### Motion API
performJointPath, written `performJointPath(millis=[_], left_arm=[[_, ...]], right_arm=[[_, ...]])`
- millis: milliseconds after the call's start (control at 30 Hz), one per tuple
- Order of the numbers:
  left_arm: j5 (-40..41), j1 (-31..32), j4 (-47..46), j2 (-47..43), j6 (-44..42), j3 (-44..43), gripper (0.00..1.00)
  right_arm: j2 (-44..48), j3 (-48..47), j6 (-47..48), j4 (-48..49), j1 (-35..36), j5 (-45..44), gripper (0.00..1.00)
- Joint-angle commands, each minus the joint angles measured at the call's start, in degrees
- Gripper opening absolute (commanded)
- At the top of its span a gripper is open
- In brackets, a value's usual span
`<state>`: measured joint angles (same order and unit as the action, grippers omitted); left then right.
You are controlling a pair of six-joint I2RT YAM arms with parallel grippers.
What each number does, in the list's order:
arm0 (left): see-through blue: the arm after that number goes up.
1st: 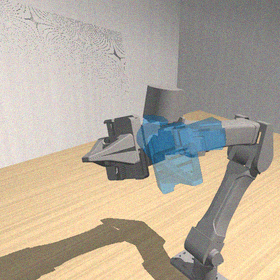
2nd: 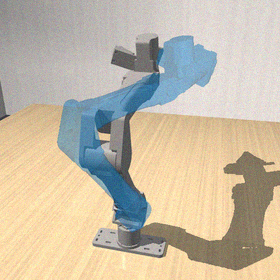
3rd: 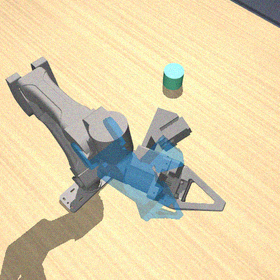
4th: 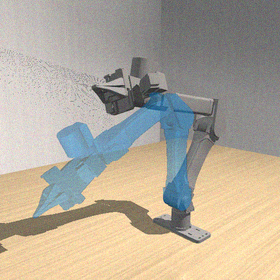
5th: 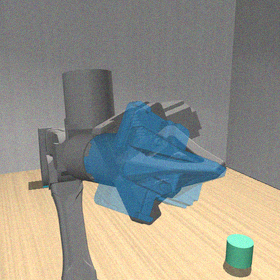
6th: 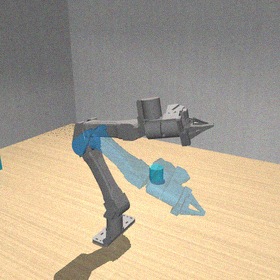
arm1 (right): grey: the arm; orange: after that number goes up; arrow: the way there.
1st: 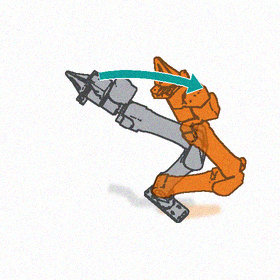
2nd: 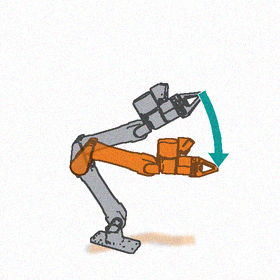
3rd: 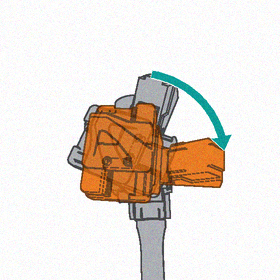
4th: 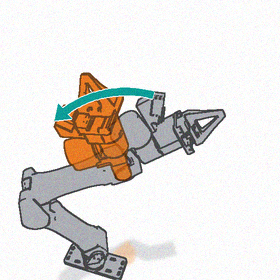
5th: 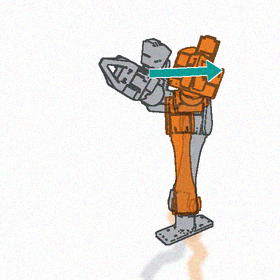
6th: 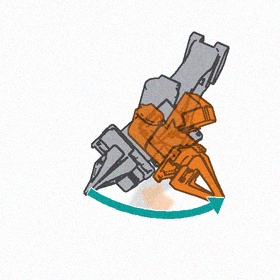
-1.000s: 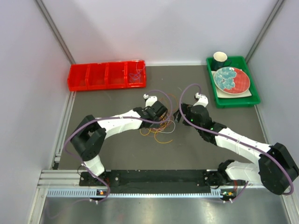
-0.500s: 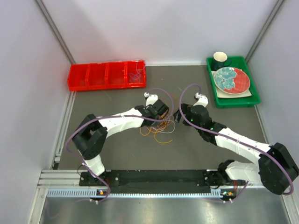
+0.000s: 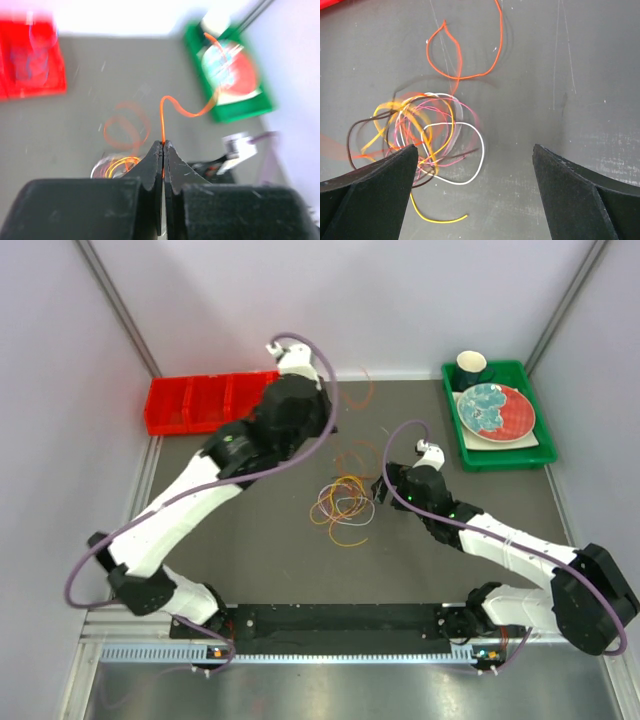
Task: Untangle the cables
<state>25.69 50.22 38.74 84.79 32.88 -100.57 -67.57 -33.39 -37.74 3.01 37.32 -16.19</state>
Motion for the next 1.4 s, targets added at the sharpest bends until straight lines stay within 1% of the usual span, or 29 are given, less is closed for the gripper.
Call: performJointPath(millis=[0,33,67,200,333,500,533,600,633,667,733,767,800,900,933,1033,1367], left_arm=[[-2.93,0.32,-3.57,-5.95,-6.16,0.28,0.00],[-2.15,0.23,-4.80,-7.87,-6.25,4.38,0.00],[-1.27,0.23,-5.77,-8.76,-5.64,6.51,0.00],[-0.29,0.23,-4.91,-11.05,-1.87,17.57,0.00],[-0.38,0.15,-4.82,-13.77,1.56,25.66,0.00],[0.58,0.06,-2.10,-14.22,2.97,30.69,0.00],[1.37,0.06,-0.09,-13.87,4.28,31.05,0.02],[4.00,-0.03,1.86,-13.69,6.13,32.27,0.09],[4.88,-0.12,2.82,-13.86,8.31,32.72,0.17],[5.59,-0.12,4.48,-14.04,9.29,33.33,0.33],[6.04,-0.21,5.03,-14.56,10.88,35.26,0.53],[5.60,-0.21,5.03,-14.74,11.23,35.88,0.62],[5.07,-0.21,4.94,-14.83,11.59,37.02,0.64],[0.42,-0.12,3.45,-14.66,12.29,39.22,0.68],[-2.20,-0.12,2.92,-14.40,12.90,39.66,0.68],[-6.25,0.49,-0.24,-12.82,13.43,41.77,0.65],[-11.89,3.66,-9.20,-3.15,14.23,44.24,0.62]], right_arm=[[-0.11,-1.33,-0.23,0.60,0.12,-0.08,0.95],[-0.11,-1.42,-0.32,0.60,0.12,-0.07,0.95],[-0.11,-1.42,-0.32,0.51,0.12,-0.07,0.95],[0.07,-1.42,-0.32,0.42,0.03,-0.08,0.95],[0.07,-1.42,-0.32,0.51,0.12,0.10,0.95],[-0.28,-1.51,-0.23,0.34,0.12,0.01,0.95],[-0.19,-1.59,-0.23,0.33,0.03,0.10,0.95],[-0.11,-1.59,-0.32,0.16,0.03,0.10,0.95],[-0.02,-1.51,-0.32,0.16,0.12,0.10,0.95],[0.07,-1.42,-0.32,0.16,0.12,-0.07,0.95],[0.16,-1.33,-0.41,0.33,0.03,0.01,0.95],[0.16,-1.42,-0.41,0.33,0.12,0.01,0.95],[0.16,-1.42,-0.32,0.33,0.12,0.01,0.95],[0.07,-1.51,-0.32,0.25,0.12,0.10,0.95],[0.07,-1.51,-0.32,0.25,0.12,0.01,0.95],[0.07,-1.42,-0.32,0.33,0.03,0.10,0.95],[0.16,-1.42,-0.41,0.16,0.12,0.01,0.95]])
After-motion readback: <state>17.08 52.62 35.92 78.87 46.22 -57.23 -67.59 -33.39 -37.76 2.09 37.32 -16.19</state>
